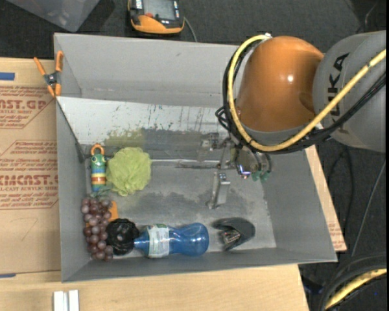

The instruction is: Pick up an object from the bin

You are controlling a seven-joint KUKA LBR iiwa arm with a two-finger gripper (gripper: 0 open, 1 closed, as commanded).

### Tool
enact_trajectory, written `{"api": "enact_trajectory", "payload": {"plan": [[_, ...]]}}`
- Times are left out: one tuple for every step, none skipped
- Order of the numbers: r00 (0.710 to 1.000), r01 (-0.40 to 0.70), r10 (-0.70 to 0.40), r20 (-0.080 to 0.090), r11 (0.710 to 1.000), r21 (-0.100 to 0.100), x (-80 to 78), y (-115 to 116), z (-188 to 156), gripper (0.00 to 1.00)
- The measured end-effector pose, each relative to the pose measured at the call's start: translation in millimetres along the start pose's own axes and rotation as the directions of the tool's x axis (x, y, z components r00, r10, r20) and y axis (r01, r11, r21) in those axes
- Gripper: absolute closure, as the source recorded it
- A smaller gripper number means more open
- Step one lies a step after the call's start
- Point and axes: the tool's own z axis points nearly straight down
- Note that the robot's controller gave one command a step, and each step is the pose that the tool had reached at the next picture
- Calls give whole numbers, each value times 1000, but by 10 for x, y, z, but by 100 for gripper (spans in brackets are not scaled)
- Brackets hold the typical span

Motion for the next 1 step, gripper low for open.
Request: {"api": "enact_trajectory", "payload": {"plan": [[999,-35,35,3,999,0,242,-762,1505,0]]}}
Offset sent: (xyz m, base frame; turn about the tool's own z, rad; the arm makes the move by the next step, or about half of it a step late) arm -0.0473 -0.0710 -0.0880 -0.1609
